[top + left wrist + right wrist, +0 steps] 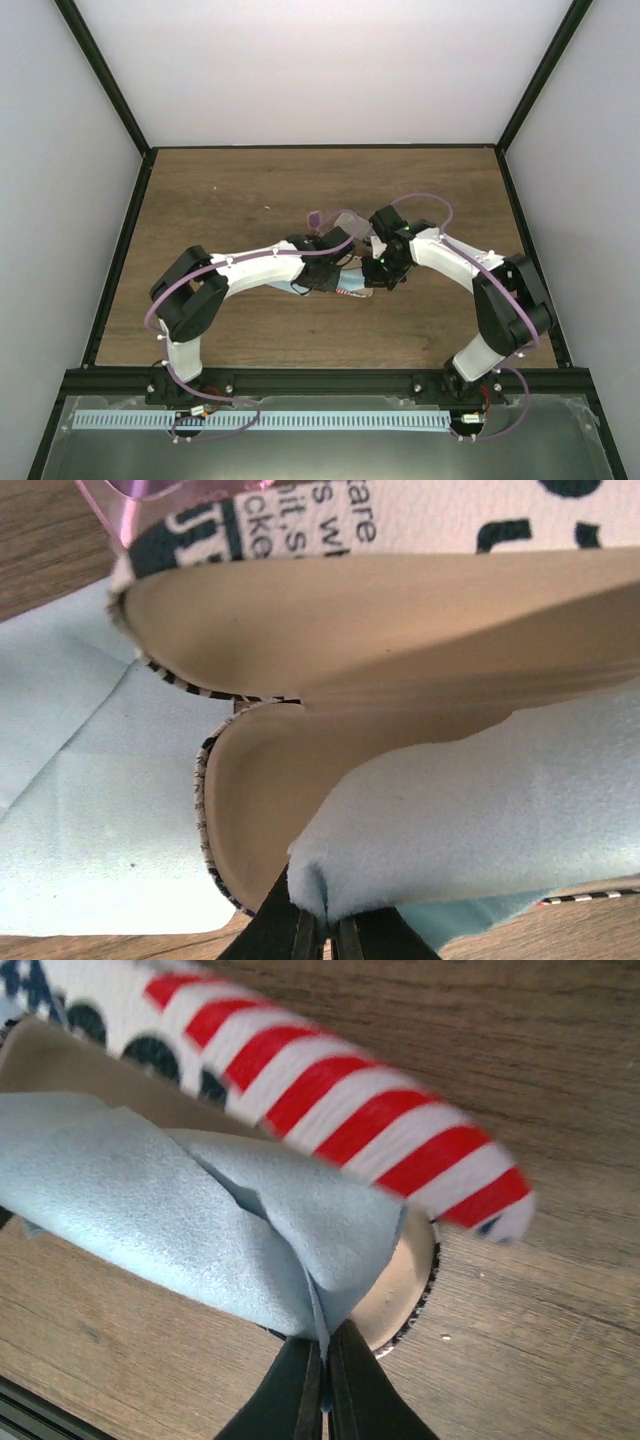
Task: Organize the sunglasses
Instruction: Place the glasses cleaning cloth in the sunglasses case.
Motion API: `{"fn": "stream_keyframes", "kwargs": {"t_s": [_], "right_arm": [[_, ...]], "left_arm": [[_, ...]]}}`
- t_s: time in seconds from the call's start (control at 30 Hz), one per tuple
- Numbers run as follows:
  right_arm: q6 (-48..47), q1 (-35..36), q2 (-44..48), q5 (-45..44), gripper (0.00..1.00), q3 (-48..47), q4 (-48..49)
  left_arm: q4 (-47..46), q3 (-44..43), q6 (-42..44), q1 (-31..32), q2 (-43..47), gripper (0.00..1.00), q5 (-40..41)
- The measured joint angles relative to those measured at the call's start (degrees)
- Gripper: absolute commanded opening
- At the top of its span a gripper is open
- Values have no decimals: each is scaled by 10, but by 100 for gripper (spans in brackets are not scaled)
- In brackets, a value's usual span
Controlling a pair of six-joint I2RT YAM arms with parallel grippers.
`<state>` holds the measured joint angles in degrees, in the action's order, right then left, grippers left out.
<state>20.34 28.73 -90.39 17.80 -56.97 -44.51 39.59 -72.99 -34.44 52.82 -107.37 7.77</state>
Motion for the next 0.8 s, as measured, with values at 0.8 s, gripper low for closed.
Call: {"fn": "stream_keyframes", "kwargs": {"t_s": [0.8], "right_arm": [[14,15,-38,-18,23,0,21]], "left_arm": [[5,14,6,-11,17,4,-3]]}}
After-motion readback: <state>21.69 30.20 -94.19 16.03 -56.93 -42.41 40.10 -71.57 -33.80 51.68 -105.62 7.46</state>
